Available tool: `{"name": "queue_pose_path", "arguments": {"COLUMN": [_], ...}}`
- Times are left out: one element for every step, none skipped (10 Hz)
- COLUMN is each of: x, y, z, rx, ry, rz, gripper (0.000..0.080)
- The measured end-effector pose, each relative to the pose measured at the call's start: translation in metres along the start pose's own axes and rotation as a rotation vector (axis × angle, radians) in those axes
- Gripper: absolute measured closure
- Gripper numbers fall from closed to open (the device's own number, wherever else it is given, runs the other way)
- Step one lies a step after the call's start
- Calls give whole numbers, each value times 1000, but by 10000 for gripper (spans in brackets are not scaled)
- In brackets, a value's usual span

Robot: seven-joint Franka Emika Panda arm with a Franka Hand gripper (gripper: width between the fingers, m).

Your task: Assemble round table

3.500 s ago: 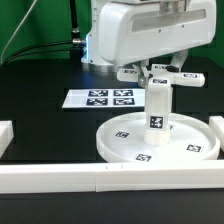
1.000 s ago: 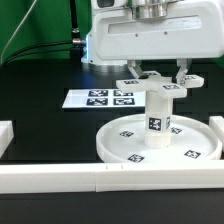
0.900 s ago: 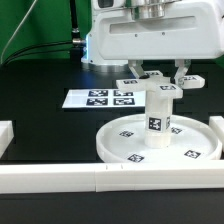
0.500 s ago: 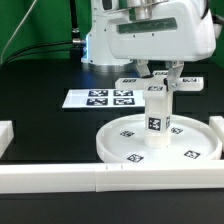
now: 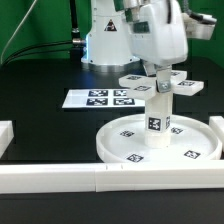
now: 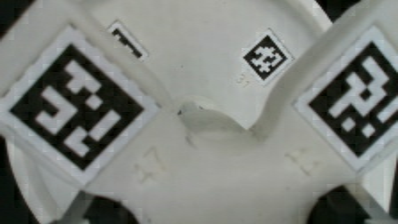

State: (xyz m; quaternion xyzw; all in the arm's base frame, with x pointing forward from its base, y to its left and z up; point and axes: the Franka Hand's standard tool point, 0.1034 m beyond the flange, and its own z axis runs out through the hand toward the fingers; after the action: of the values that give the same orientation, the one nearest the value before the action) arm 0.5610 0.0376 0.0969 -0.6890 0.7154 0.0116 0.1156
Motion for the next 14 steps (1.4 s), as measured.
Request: {"name": "queue_pose_path", "arguments": {"x": [0, 1, 1, 1, 1, 1, 0, -2, -6, -9, -8, -8, -8, -9], "y": [0, -1, -1, -1, -1, -1, -1, -2, -5, -5, -4, -4, -4, -2], "z": [0, 0, -1, -1, -1, -1, -3, -13, -25, -32, -30, -28, -29, -28], "rx": [0, 1, -8, -16, -14, -14, -19, -21, -7, 2, -2, -3, -3, -13], "ry": [2, -4, -11, -14, -14, -14, -17, -30, -47, -56, -55, -55, -54, -57], "rz": [88, 152, 226, 261, 256, 244, 222, 181, 176, 171, 160, 134, 112, 9], "gripper": [353, 353, 353, 353, 352, 352, 208, 162, 153, 153, 153, 151, 151, 151]}}
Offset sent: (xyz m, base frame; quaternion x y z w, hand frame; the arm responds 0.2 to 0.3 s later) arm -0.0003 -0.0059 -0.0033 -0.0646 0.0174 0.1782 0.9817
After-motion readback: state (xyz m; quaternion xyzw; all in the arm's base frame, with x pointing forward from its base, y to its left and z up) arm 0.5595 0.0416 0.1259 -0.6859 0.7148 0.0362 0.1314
